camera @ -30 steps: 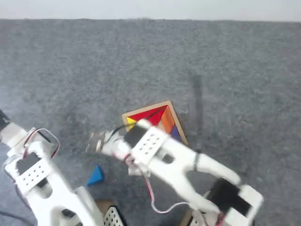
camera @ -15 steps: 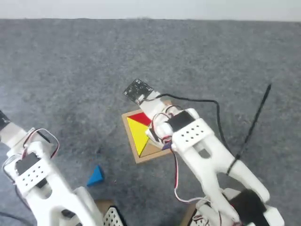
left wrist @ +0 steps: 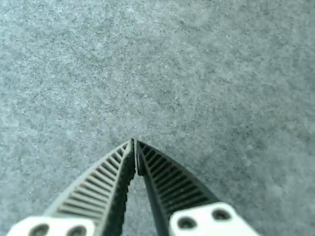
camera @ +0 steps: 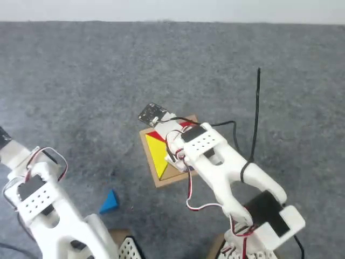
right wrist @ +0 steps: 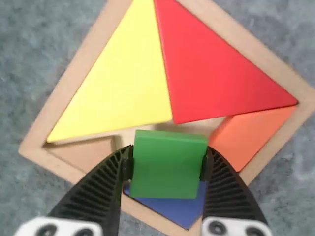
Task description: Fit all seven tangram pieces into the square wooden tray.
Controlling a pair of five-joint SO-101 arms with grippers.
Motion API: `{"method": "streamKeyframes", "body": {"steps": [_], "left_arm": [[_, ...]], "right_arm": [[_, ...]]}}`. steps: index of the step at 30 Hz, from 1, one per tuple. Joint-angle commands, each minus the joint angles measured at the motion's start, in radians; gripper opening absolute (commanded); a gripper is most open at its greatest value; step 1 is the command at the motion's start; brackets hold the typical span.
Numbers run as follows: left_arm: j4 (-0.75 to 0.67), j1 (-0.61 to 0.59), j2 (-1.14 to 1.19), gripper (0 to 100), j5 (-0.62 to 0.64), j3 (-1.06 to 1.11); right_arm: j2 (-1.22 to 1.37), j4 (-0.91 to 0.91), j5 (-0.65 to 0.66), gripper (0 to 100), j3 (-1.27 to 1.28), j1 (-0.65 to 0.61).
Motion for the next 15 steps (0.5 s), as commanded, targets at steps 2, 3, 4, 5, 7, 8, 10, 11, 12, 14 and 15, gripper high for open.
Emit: {"method": "streamKeyframes", "body": {"steps": [2, 3, 4, 5, 7, 8, 10, 11, 12, 14, 15], "left_arm": [[-0.021, 0.009, 0.002, 1, 0.003, -0.065], [-0.021, 0.009, 0.002, 1, 0.003, -0.065], [-0.021, 0.009, 0.002, 1, 0.003, -0.065], [-0.021, 0.009, 0.002, 1, 0.003, -0.065], [-0.021, 0.009, 0.002, 1, 0.003, -0.065], [-0.021, 0.009, 0.002, 1, 0.003, -0.065], [-0.021, 0.009, 0.002, 1, 0.003, -0.065], [-0.021, 0.009, 0.002, 1, 0.003, -0.065], [-0.021, 0.009, 0.002, 1, 0.003, -0.065], [-0.021, 0.009, 0.002, 1, 0.003, -0.065], [-0.021, 0.009, 0.002, 1, 0.003, -0.065]], "right_arm": [[0.019, 0.053, 0.048, 11.8, -0.095, -0.035], [0.021, 0.053, 0.049, 11.8, -0.095, -0.036], [0.021, 0.053, 0.049, 12.1, -0.095, -0.036], [0.021, 0.053, 0.049, 13.2, -0.095, -0.038], [0.021, 0.059, 0.049, 18.3, -0.095, -0.039], [0.021, 0.061, 0.051, 21.7, -0.095, -0.039], [0.018, 0.061, 0.051, 28.8, -0.095, -0.041], [0.013, 0.062, 0.051, 31.8, -0.095, -0.041], [0.012, 0.062, 0.052, 34.1, -0.095, -0.041], [0.01, 0.062, 0.052, 35.9, -0.098, -0.036], [0.002, 0.068, 0.052, 35.3, -0.103, -0.031]]}}
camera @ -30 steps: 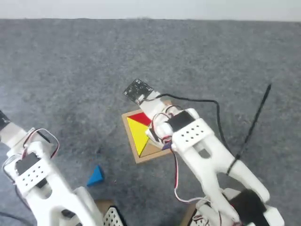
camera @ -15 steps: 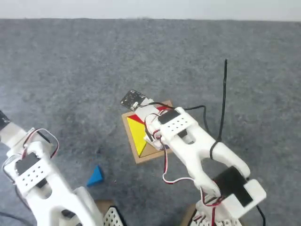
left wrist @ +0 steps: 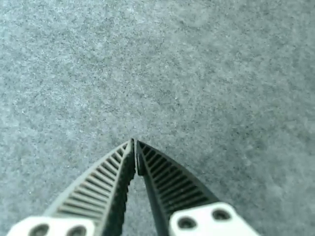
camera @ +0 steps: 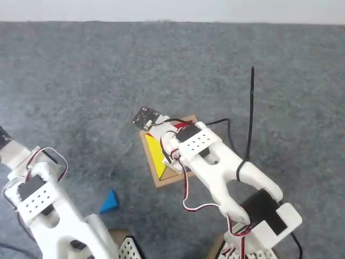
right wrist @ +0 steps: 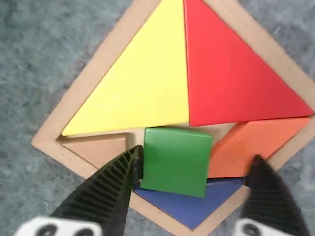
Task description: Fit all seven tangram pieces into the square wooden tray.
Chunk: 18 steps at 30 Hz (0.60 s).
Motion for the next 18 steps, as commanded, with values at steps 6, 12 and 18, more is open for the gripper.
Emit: {"method": "streamKeyframes", "body": {"steps": [6, 12, 18], "left_arm": [[-0.021, 0.009, 0.003, 1, 0.003, -0.065], [-0.021, 0.023, 0.003, 1, 0.002, -0.064], [-0.025, 0.031, 0.002, 1, -0.034, -0.054]], "right_arm": [[-0.133, 0.102, 0.008, 26.0, -0.104, 0.107], [-0.108, 0.028, 0.012, 6.5, -0.103, 0.17], [0.03, 0.004, 0.025, 6.4, -0.166, 0.183]]}}
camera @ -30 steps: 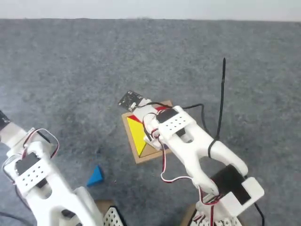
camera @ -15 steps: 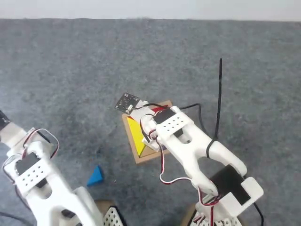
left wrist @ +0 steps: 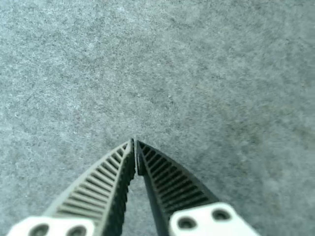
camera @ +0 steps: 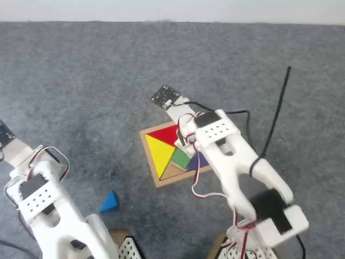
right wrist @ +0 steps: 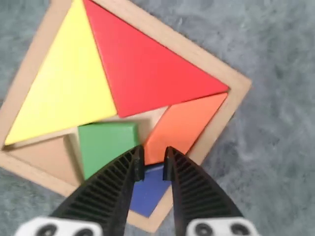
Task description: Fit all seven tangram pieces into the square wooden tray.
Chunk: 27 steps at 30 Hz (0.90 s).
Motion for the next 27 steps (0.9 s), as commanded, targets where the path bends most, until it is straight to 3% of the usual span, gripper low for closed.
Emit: {"method": "streamKeyframes", "body": {"steps": [1, 11, 16, 22, 27], "left_arm": [[-0.025, 0.009, 0.0, 1, -0.018, -0.054], [-0.025, 0.009, 0.0, 1, -0.02, -0.053], [-0.025, 0.009, 0.0, 1, -0.021, -0.053], [-0.017, 0.048, 0.0, 2, -0.023, -0.05], [0.167, 0.146, 0.002, 5, -0.17, -0.12]], "right_arm": [[0.064, -0.005, 0.044, 6.3, -0.107, 0.025], [0.117, 0.053, 0.069, 6.4, -0.112, -0.104], [0.084, 0.054, 0.072, 6.4, -0.138, -0.027], [-0.162, 0.039, 0.028, 6.6, -0.051, 0.076], [-0.426, -0.153, -0.063, 6.6, 0.204, 0.093]]}}
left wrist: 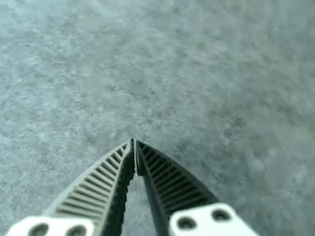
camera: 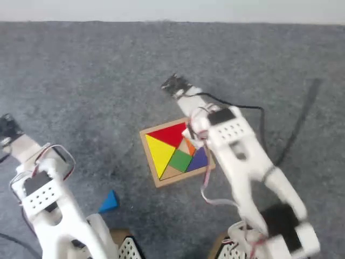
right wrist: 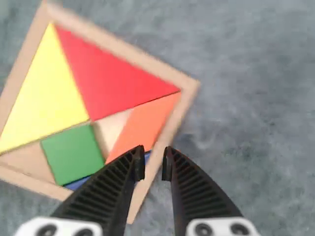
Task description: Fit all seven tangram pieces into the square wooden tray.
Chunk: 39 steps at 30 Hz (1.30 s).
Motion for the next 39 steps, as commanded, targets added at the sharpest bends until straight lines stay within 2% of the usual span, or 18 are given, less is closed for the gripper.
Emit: {"method": "streamKeyframes", "body": {"steps": [1, 4, 6, 9, 13, 17, 19, 21, 23, 26, 28, 32, 36, 39], "left_arm": [[0.163, 0.087, 0.005, 7, -0.16, -0.12], [0.215, 0.135, 0.008, 10, -0.235, -0.102], [0.232, 0.169, 0.008, 11, -0.333, -0.076], [0.324, 0.218, 0.008, 14, -0.539, -0.059], [0.491, 0.218, 0.006, 16, -0.858, -0.094], [0.623, 0.186, 0.008, 19, -1.037, -0.171], [0.689, 0.181, 0.008, 19, -1.183, -0.183], [0.727, 0.18, 0.008, 20, -1.315, -0.179], [0.726, 0.18, 0.008, 20, -1.393, -0.163], [0.698, 0.189, 0.008, 20, -1.436, -0.116], [0.646, 0.219, 0.009, 20, -1.422, -0.061], [0.577, 0.31, 0.009, 20, -1.409, 0.031], [0.569, 0.4, 0.009, 20, -1.298, 0.068], [0.549, 0.41, 0.009, 22, -1.255, 0.077]], "right_arm": [[-0.263, -0.171, -0.049, 6.3, 0.196, 0.007], [-0.285, -0.188, -0.051, 6.2, 0.216, 0.004], [-0.266, -0.188, -0.051, 6.2, 0.209, 0.002], [-0.208, -0.188, -0.052, 6.2, 0.184, 0.002], [-0.114, -0.188, -0.081, 6.2, 0.138, 0.002], [-0.031, -0.145, -0.083, 6.2, 0.072, 0.005], [-0.007, -0.117, -0.084, 6.2, 0.041, 0.008], [-0.004, -0.104, -0.081, 6.2, 0.026, 0.022], [-0.004, -0.108, -0.086, 6.2, 0.018, 0.062], [-0.022, -0.105, -0.137, 6.2, -0.018, 0.142], [-0.038, -0.091, -0.233, 6.1, -0.041, 0.217], [-0.038, -0.056, -0.304, 6.1, -0.103, 0.34], [-0.031, -0.056, -0.324, 6.1, -0.106, 0.348], [-0.031, -0.058, -0.324, 6.1, -0.106, 0.343]]}}
